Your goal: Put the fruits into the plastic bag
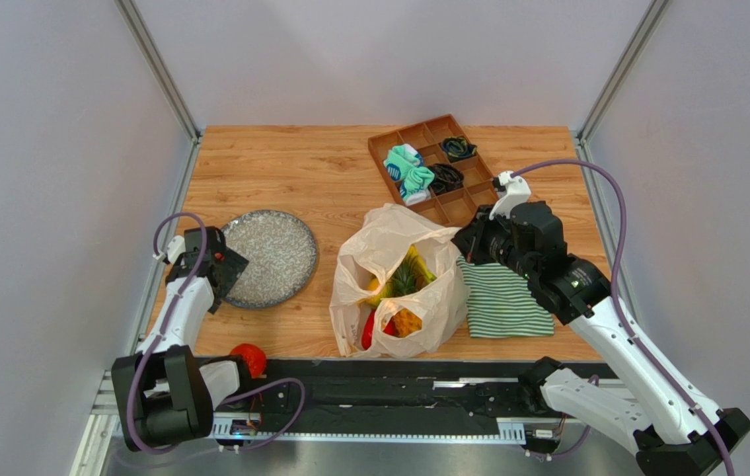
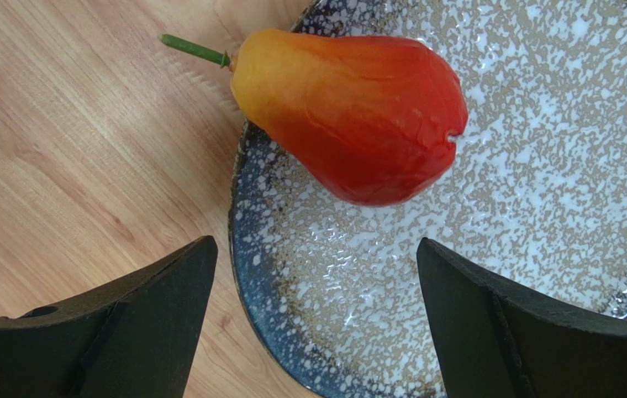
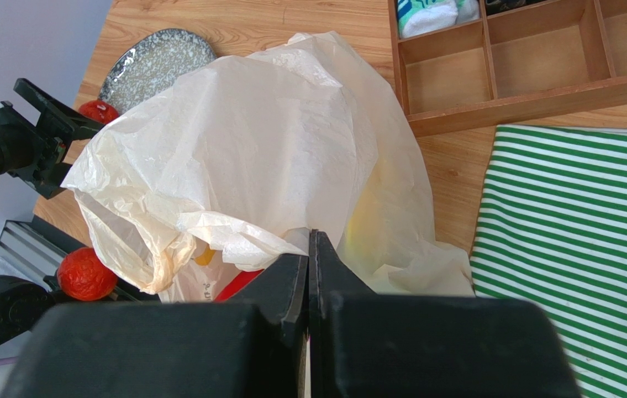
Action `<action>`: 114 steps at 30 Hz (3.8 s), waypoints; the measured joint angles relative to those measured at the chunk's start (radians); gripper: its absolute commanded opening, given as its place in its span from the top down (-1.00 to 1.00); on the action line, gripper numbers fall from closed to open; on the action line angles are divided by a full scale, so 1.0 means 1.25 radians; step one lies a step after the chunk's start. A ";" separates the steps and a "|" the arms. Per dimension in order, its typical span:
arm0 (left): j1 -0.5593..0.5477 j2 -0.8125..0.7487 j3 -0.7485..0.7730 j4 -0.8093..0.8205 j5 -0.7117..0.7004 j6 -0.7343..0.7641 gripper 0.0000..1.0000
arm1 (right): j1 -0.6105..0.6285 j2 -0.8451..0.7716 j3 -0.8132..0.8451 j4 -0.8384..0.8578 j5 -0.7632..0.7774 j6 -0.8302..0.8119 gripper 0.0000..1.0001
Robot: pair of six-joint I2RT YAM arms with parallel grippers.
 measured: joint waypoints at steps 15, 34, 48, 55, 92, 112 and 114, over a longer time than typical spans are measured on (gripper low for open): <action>0.021 0.051 0.017 0.032 -0.049 0.002 -0.98 | 0.000 0.000 -0.005 0.000 0.000 0.000 1.00; 0.062 0.149 0.049 0.072 -0.039 0.016 -0.43 | 0.000 0.000 -0.009 0.000 0.001 0.000 1.00; 0.063 0.016 0.045 0.074 0.007 0.075 0.29 | 0.000 -0.002 -0.011 0.000 0.001 0.000 1.00; -0.093 -0.239 0.035 0.101 0.069 0.165 0.32 | 0.000 -0.002 -0.010 0.000 0.001 0.000 1.00; -0.938 0.229 0.366 0.270 0.332 0.425 -0.97 | 0.000 0.006 -0.006 -0.006 0.001 0.000 1.00; -0.934 -0.066 0.393 0.204 0.326 0.499 -0.98 | 0.000 0.026 0.011 -0.009 0.010 -0.001 1.00; -0.918 -0.116 0.406 0.181 0.278 0.504 -0.98 | 0.000 0.031 0.014 -0.009 0.010 -0.002 1.00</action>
